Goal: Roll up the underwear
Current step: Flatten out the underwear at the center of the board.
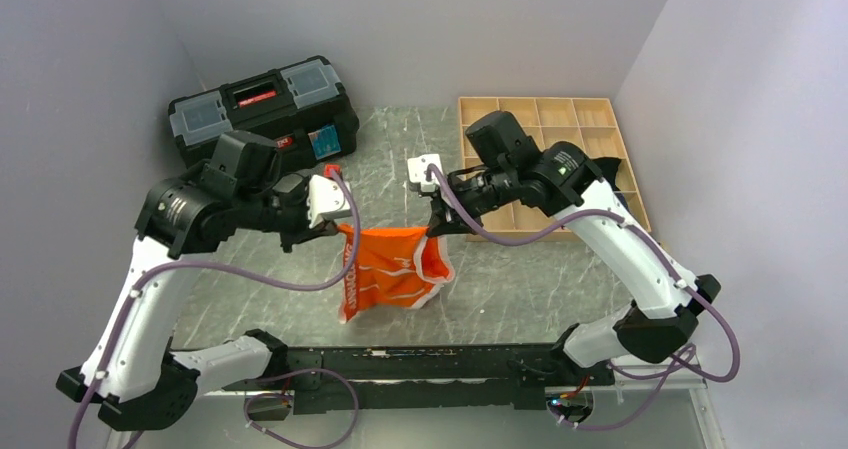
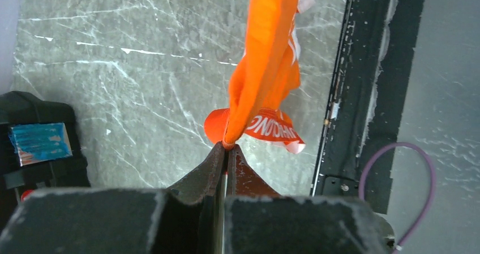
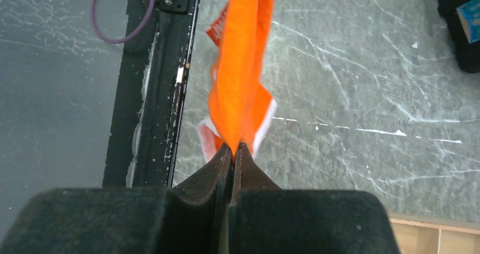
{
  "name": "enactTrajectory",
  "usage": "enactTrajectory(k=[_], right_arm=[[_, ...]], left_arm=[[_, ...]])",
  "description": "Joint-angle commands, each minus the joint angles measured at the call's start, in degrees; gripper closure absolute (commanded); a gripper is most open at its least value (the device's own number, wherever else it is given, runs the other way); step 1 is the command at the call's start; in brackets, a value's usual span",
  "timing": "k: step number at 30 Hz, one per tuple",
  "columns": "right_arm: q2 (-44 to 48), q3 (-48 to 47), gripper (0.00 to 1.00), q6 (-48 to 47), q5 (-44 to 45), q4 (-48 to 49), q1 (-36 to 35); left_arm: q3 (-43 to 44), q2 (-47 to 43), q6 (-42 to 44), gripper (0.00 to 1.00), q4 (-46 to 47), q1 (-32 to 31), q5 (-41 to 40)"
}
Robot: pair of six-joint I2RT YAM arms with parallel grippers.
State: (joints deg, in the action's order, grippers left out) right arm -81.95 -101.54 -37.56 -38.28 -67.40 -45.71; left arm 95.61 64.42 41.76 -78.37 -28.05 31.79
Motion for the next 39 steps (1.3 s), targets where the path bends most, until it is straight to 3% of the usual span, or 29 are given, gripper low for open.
enactTrajectory(k=[1, 7, 13, 18, 29, 34, 39], right_arm=[[3.24, -0.25, 1.0, 0.45, -2.01, -0.66, 1.36], [0.87, -5.32, 1.0, 0.88, 0.81, -2.22, 2.97], [-1.4, -11.74, 1.0, 1.79, 10.05, -0.21, 3.71], [-3.42, -18.44, 1.0, 1.9, 14.47, 0.2, 4.31], [1.84, -15.84, 1.0, -0.87, 4.76, -4.98, 2.15], [2.65, -17.96, 1.0, 0.05, -0.01, -6.55, 1.04], [0.75, -17.23, 1.0, 1.16, 3.26, -5.18, 1.04]], left_arm=[[2.96, -1.73, -2.24, 1.0, -4.26, -0.8, -1.06], [5.06, 1.36, -2.8, 1.0, -2.31, -0.72, -6.43], [4.15, 2.72, -7.4, 1.0, 11.43, -0.75, -18.02], [5.98, 4.04, -11.51, 1.0, 18.51, -0.64, -23.04], [1.7, -2.39, -5.42, 1.0, 10.83, -1.87, -4.38], [7.14, -3.78, -5.43, 1.0, 4.74, -2.99, 3.58], [2.09, -4.27, -5.6, 1.0, 7.69, -3.01, -0.65]])
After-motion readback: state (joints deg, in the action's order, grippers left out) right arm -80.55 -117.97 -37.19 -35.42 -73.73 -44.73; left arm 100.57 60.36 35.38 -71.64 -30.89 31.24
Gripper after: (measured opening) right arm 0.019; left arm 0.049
